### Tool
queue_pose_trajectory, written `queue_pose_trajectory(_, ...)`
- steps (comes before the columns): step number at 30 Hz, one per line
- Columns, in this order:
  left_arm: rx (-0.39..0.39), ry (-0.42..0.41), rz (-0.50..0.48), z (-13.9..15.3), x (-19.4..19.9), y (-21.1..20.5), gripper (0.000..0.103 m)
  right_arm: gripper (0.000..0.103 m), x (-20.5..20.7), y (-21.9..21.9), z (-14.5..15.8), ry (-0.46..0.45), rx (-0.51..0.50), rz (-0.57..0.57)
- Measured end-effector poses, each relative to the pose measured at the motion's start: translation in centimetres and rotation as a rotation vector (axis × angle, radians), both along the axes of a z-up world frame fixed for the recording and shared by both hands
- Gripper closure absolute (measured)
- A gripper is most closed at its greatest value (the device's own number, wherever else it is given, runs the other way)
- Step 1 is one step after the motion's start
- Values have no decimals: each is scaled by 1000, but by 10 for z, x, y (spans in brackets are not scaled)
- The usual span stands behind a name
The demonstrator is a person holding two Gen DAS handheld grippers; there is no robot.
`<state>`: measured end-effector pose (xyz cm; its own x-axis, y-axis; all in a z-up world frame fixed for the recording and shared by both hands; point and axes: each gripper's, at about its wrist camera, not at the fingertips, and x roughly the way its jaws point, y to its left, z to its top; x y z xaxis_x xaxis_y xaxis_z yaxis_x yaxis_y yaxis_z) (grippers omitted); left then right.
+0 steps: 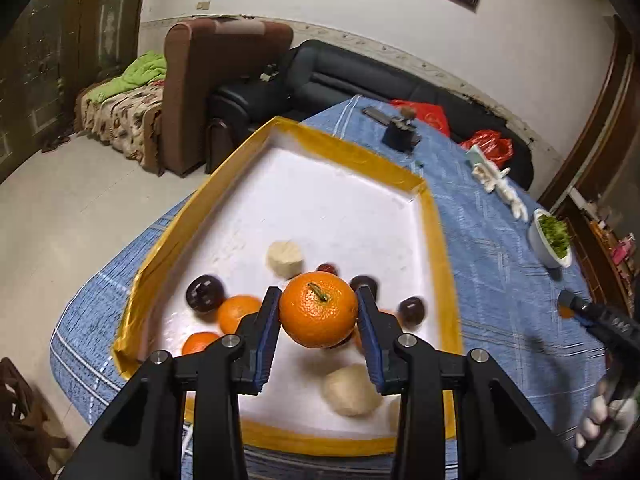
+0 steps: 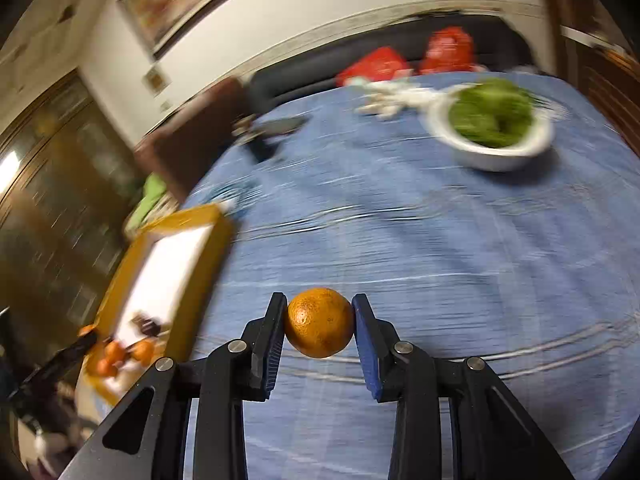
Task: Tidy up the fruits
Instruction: 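Lower both oranges into the tray and open both tools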
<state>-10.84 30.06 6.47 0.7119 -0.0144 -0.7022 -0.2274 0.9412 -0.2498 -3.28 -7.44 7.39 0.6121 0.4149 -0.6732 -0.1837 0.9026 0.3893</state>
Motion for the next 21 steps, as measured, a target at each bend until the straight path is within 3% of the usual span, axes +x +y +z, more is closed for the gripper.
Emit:
queue_pose_trajectory(8, 22, 39, -23, -18, -2, 2, 67, 65, -4, 126, -7, 66, -4, 280)
queue_pose_trajectory(15, 52, 27, -46, -21, -1, -3, 66, 65, -5, 193, -22, 94, -86, 384)
queue_pose_trajectory(20, -19, -5, -40, -16, -6, 9, 55, 65, -3, 211, -31, 89, -149, 392)
queue_pose_trajectory(21, -11, -9, -30, -15, -7, 9, 47, 65, -2, 214, -31, 79, -166, 387)
